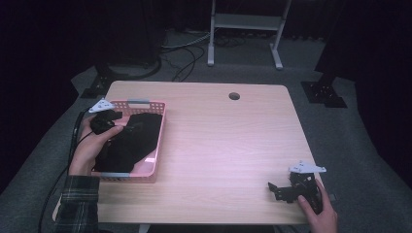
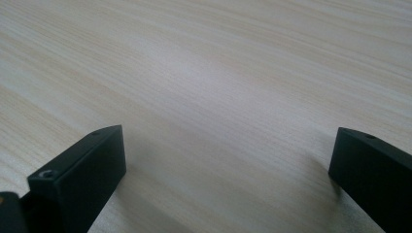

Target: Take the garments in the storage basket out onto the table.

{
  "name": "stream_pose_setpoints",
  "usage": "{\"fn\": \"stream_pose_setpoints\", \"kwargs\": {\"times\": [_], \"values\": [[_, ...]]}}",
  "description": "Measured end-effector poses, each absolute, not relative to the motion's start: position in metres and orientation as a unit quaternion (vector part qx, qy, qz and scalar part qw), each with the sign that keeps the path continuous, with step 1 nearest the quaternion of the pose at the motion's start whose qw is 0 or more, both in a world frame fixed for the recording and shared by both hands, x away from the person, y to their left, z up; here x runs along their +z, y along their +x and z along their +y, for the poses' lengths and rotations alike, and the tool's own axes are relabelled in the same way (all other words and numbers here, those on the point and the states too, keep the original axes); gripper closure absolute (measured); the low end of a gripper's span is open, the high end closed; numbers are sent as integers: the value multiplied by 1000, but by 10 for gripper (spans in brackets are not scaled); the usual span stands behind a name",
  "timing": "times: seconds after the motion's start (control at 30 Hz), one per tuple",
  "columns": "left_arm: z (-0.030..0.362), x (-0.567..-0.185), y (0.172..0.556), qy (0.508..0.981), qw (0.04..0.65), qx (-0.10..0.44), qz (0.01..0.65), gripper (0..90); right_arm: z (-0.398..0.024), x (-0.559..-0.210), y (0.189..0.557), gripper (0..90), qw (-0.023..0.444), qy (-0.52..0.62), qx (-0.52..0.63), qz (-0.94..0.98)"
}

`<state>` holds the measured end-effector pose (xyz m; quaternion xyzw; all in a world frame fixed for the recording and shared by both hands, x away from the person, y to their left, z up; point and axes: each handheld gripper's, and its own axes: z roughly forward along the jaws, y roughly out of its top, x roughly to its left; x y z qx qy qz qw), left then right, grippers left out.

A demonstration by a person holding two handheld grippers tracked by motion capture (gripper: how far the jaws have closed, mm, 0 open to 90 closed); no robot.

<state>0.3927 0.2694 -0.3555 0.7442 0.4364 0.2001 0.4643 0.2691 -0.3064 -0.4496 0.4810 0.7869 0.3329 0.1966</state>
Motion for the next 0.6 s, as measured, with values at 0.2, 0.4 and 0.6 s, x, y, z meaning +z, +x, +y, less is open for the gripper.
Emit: {"fn": "stream_pose_setpoints", "kwargs": {"times": [0.2,0.4,0.6], "values": [[270,-359,395,745,455,197,446,3,-306,-450,269,0,197,481,333,787],[270,-364,397,750,440,194,454,3,-306,-450,269,0,197,481,333,787],[268,-367,398,760,424,191,455,3,-306,-450,269,0,197,481,333,787]]}}
